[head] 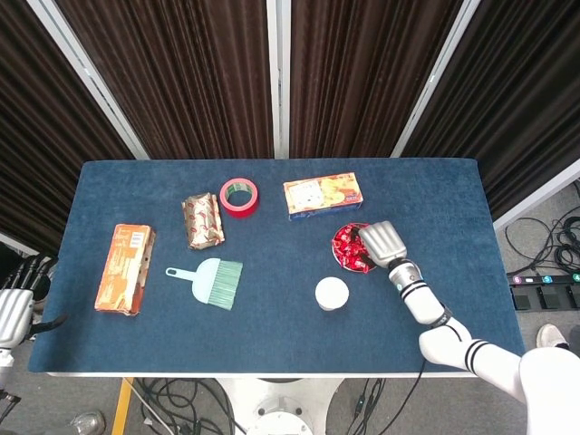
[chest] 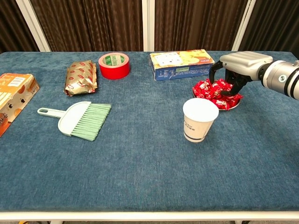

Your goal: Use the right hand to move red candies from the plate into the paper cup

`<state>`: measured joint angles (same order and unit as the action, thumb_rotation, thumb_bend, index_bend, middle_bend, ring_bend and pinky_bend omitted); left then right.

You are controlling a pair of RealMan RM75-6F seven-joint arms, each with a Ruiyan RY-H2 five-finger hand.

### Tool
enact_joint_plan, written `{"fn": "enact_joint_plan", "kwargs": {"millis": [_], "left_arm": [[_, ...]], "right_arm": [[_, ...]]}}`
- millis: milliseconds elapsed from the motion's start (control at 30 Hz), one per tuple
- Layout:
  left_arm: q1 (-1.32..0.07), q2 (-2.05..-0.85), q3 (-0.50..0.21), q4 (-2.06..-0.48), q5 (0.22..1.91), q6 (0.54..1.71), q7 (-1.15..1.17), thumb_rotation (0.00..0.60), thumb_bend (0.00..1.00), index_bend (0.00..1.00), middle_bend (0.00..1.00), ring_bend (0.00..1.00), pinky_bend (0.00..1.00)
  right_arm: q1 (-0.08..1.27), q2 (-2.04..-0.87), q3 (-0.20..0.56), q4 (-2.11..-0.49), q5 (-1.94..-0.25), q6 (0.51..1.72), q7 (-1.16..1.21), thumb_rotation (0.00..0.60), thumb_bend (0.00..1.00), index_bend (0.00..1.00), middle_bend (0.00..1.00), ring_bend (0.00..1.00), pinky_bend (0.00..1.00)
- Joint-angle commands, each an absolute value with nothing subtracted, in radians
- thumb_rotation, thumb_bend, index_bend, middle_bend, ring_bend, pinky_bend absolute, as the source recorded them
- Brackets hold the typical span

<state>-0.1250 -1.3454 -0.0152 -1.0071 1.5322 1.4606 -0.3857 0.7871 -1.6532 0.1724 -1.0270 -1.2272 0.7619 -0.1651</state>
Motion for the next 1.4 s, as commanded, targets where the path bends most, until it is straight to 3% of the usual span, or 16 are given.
{"fn": "enact_joint_plan", "kwargs": {"millis": [33, 933, 1100, 1400], "left_arm": [[-0.125, -1.346, -0.014, -1.004, 1.534, 1.461, -0.392, 0.600, 0.09, 0.14, 0.14, 0.05, 0.19], [-0.130, -1.347, -0.015, -0.999, 1.518, 1.428, -0.421, 0.600, 0.09, 0.14, 0.14, 0.05, 0.19], [-0.133, -1.345, -0.015, -1.002, 1.519, 1.425, -0.430, 0.600, 0.09, 0.14, 0.14, 0.05, 0.19], [-0.139, -1.344, -0.016, -1.017, 1.522, 1.424, -0.424, 0.600, 0.09, 0.14, 0.14, 0.05, 0.19]], "right_arm": [[0.789, -1.659, 0.169, -1.019, -1.228, 0.759, -0.165, 0.600, 0.27, 0.41, 1.00, 1.00, 0.91], [0.823, -1.710, 0.178, -0.950, -1.224, 0.741, -0.149, 0.600, 0.30, 0.58, 1.00, 1.00, 0.91], [0.813, -1.667, 0.184, -1.021, -1.239, 0.788, -0.162, 0.600, 0.31, 0.59, 1.00, 1.00, 0.91], [0.780, -1.527, 0.193, -1.289, -1.258, 0.883, -0.231, 0.600, 0.31, 0.59, 1.00, 1.00, 0.91]]}}
